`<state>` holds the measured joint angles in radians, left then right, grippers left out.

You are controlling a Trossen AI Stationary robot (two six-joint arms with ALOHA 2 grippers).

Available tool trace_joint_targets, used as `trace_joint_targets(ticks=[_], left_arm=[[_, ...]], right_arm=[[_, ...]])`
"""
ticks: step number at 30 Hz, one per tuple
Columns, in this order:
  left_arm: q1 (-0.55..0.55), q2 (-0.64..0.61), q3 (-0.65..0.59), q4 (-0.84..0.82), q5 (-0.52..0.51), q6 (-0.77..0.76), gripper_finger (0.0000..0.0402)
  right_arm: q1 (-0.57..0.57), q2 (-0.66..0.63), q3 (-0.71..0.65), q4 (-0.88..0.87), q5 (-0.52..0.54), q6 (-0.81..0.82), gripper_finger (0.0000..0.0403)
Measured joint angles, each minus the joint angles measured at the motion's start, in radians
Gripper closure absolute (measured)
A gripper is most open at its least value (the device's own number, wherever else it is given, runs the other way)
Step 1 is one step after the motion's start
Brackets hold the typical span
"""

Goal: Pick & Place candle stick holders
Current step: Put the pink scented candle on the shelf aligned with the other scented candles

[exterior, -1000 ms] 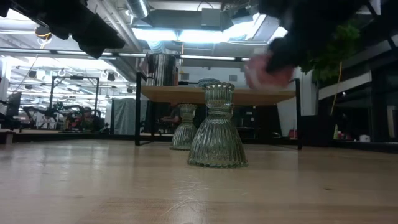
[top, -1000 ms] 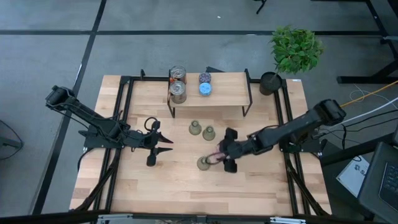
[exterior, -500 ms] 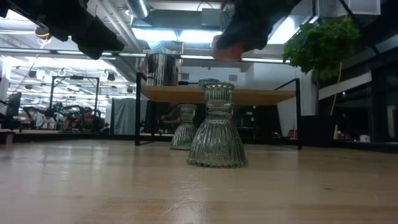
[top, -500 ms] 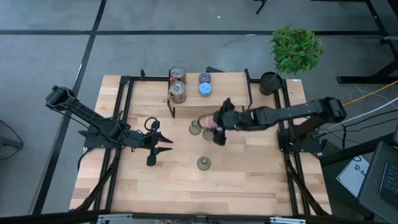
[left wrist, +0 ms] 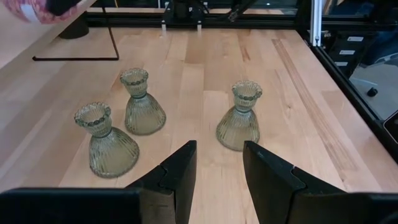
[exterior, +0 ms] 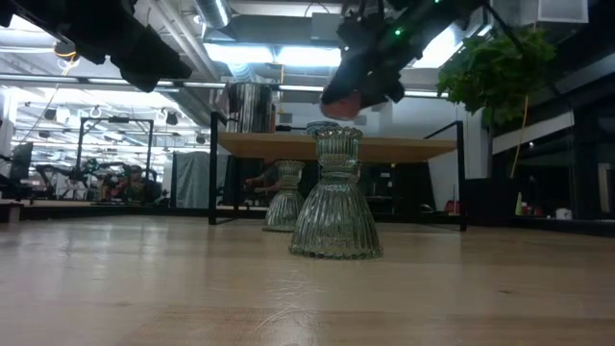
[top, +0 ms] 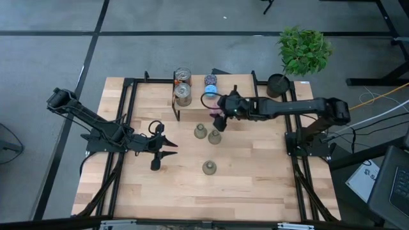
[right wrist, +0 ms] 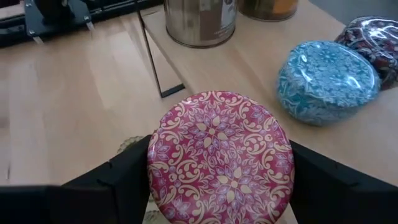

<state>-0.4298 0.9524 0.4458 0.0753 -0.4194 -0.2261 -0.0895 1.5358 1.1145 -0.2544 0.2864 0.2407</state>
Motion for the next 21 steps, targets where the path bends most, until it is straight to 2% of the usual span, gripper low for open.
trace_joint_targets(ticks=[14,21], left_arm=[[0.000,0.000,0.000,-0.006,-0.005,0.056,0.0274],[0.000,0.000,0.000,-0.005,-0.005,0.103,0.0274]], right_arm=[[-0.061,0.101,0.000,0.129,0.003,-0.055,0.0096],[-0.063,0.101,0.000,0.147,0.062,-0.063,0.0094]])
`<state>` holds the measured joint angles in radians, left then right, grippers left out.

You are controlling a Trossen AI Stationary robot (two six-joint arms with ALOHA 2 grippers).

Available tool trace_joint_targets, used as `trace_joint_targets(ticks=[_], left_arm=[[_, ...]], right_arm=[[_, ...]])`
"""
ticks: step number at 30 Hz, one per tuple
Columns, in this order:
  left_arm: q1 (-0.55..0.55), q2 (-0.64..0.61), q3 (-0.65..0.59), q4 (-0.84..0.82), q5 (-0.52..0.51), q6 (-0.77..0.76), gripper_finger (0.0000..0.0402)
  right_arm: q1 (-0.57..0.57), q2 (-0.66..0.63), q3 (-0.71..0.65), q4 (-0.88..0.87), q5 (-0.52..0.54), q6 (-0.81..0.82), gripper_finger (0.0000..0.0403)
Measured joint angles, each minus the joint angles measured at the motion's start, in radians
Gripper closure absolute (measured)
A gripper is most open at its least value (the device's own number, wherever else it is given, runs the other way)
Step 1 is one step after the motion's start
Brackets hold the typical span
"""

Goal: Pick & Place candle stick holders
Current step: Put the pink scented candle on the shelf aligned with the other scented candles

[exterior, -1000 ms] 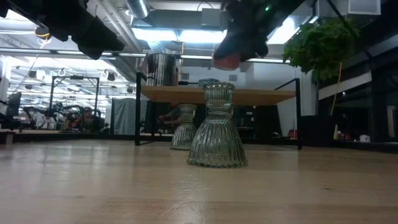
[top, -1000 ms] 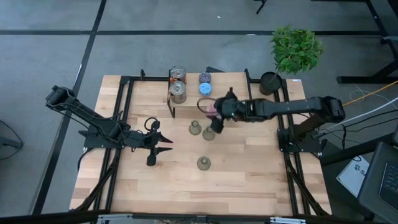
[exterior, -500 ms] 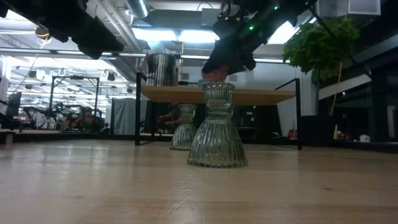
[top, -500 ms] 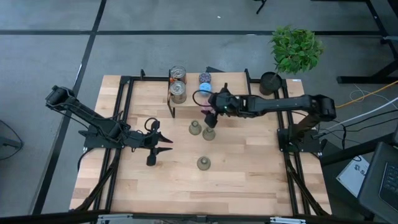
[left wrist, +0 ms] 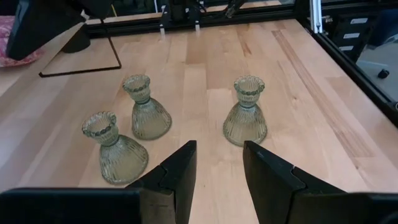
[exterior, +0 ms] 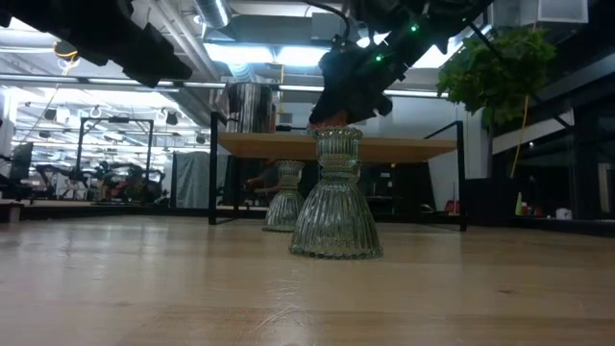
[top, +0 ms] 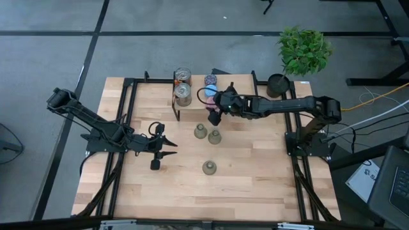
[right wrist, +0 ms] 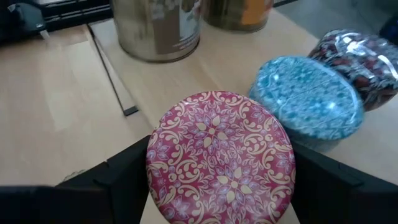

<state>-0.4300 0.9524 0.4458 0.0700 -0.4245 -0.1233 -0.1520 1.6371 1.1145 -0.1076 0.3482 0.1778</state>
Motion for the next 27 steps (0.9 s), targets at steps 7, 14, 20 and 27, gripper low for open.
trace_joint_targets(ticks=[7,14,20,27], left_arm=[[0.000,0.000,0.000,0.000,0.000,0.008,0.0274],[0.000,0.000,0.000,0.000,0.000,0.041,0.0274],[0.000,0.000,0.000,0.000,-0.001,0.041,0.0274],[0.000,0.000,0.000,0.000,-0.001,0.041,0.0274]], right_arm=[[0.000,0.000,0.000,0.025,0.039,-0.010,0.0093],[-0.015,0.000,0.000,0.029,0.063,-0.007,0.0092],[-0.026,0.000,0.000,0.030,0.061,-0.003,0.0092],[-0.024,0.000,0.000,0.030,0.059,-0.001,0.0091]])
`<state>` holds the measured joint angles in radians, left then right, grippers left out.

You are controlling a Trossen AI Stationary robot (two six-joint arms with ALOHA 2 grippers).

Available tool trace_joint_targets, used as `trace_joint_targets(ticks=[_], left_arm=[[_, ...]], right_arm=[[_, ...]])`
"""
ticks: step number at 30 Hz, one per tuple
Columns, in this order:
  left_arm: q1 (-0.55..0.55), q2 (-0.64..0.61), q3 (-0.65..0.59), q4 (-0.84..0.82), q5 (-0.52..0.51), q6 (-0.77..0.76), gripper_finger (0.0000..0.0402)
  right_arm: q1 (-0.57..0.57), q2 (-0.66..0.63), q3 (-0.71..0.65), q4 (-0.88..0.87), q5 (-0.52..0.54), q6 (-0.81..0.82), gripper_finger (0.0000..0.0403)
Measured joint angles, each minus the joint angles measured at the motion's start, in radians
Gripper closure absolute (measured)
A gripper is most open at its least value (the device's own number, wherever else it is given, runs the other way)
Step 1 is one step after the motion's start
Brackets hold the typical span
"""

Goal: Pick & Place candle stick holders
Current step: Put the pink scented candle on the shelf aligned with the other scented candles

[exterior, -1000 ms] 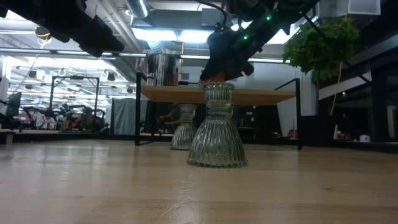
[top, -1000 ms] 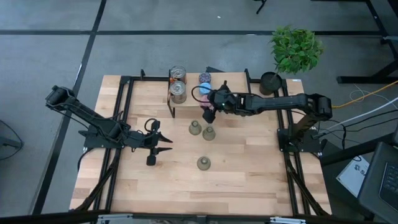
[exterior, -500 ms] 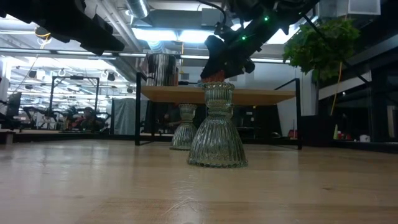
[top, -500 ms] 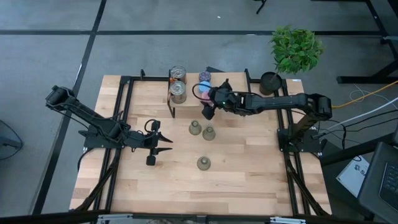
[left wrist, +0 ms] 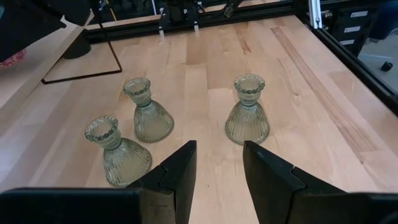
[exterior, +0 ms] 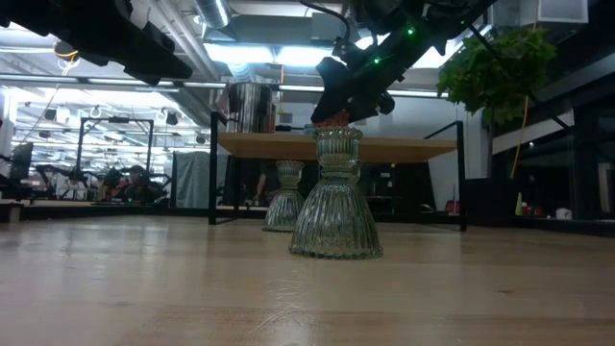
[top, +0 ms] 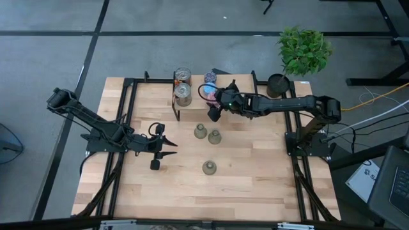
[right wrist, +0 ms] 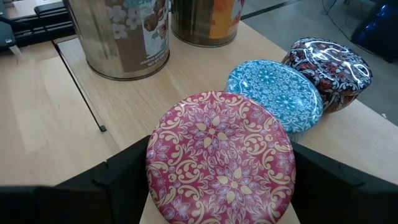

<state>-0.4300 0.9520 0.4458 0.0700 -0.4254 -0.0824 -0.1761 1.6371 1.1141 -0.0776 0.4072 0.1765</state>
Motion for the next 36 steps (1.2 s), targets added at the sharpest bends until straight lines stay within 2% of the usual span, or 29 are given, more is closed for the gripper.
trace_joint_targets(ticks=[6,15,24,30,36], left_arm=[[0.000,0.000,0.000,0.000,-0.001,0.026,0.0274],[0.000,0.000,0.000,0.000,-0.001,0.052,0.0274],[0.000,0.000,0.000,0.000,-0.001,0.052,0.0274],[0.000,0.000,0.000,0.000,-0.001,0.052,0.0274],[0.000,0.000,0.000,-0.010,-0.001,0.052,0.0274]], right_arm=[[0.000,0.000,0.000,0.000,0.000,0.002,0.0089],[0.000,0.000,0.000,0.002,0.000,0.044,0.0061],[0.000,-0.001,0.000,0.000,0.000,0.012,0.0060],[0.007,-0.073,0.052,-0.088,-0.066,-0.007,0.0059],[0.030,-0.147,0.063,-0.178,-0.068,-0.034,0.0061]])
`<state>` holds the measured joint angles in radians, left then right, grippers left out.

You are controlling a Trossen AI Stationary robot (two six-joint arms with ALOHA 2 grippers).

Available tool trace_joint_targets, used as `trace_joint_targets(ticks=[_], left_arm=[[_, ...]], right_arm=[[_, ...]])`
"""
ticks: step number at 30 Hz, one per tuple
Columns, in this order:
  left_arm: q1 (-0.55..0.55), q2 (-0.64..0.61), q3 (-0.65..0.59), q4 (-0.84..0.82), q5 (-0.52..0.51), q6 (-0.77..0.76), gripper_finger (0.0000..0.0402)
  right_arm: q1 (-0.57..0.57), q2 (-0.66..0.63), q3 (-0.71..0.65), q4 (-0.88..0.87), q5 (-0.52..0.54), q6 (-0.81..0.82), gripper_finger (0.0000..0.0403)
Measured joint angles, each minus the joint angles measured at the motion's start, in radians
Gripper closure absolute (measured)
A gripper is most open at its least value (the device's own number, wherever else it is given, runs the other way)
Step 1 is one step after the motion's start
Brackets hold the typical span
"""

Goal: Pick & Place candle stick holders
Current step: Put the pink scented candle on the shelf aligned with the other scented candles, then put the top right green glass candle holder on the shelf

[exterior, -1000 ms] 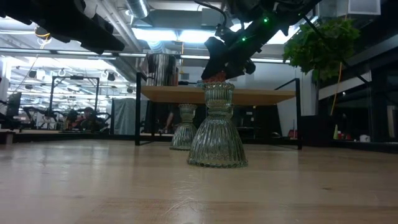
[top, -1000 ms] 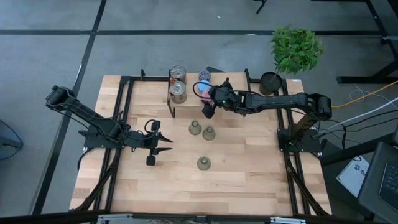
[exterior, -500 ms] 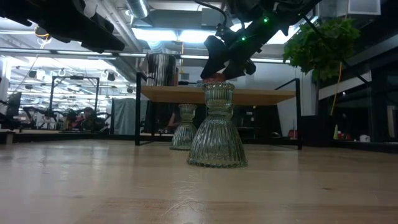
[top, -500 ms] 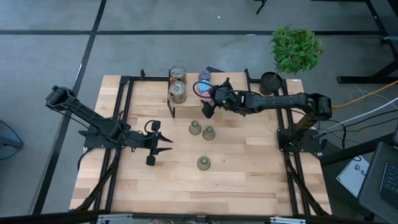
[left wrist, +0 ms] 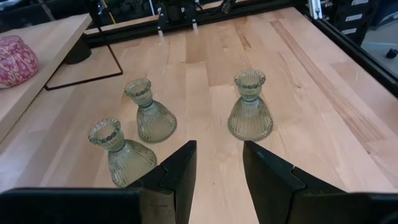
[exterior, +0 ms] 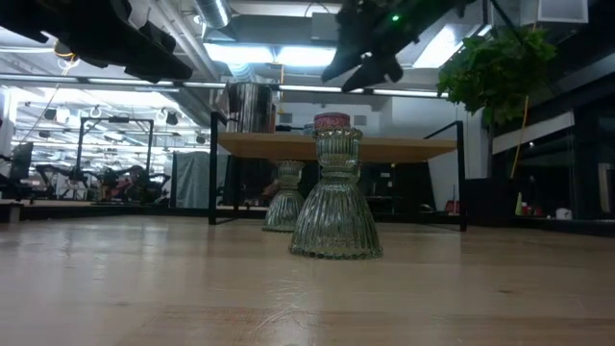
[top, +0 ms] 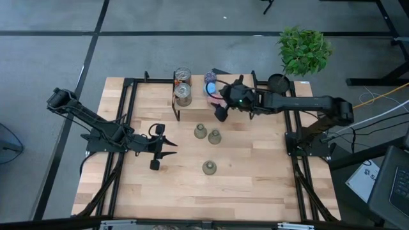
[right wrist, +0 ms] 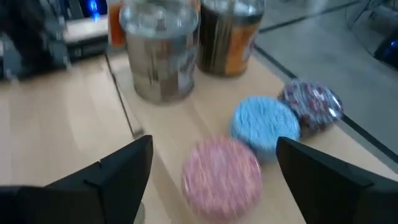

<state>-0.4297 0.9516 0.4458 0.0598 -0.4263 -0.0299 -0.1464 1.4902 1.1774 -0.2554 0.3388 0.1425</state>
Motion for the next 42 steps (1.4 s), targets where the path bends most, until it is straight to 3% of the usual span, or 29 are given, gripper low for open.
trace_joint_targets(ticks=[3,7,15,19,36,42], left_arm=[[0.000,0.000,0.000,-0.009,0.000,-0.006,0.0274],[0.000,0.000,0.000,-0.011,0.000,-0.007,0.0274],[0.000,0.000,0.000,-0.011,-0.002,-0.008,0.0274],[0.000,0.000,0.000,-0.011,-0.003,-0.008,0.0274],[0.000,0.000,0.000,-0.011,-0.008,-0.009,0.0274],[0.000,0.000,0.000,-0.011,-0.008,-0.009,0.0274]], right_arm=[[0.019,-0.009,0.001,-0.129,0.002,-0.020,0.0079],[0.036,-0.009,-0.003,-0.265,0.039,-0.008,0.0140],[0.031,-0.003,-0.046,-0.239,0.082,-0.006,0.0307],[0.003,0.009,-0.048,-0.218,0.084,0.024,0.0360],[-0.030,0.086,-0.048,-0.048,0.011,0.027,0.0371],[-0.024,0.073,-0.048,-0.138,-0.037,0.017,0.0371]])
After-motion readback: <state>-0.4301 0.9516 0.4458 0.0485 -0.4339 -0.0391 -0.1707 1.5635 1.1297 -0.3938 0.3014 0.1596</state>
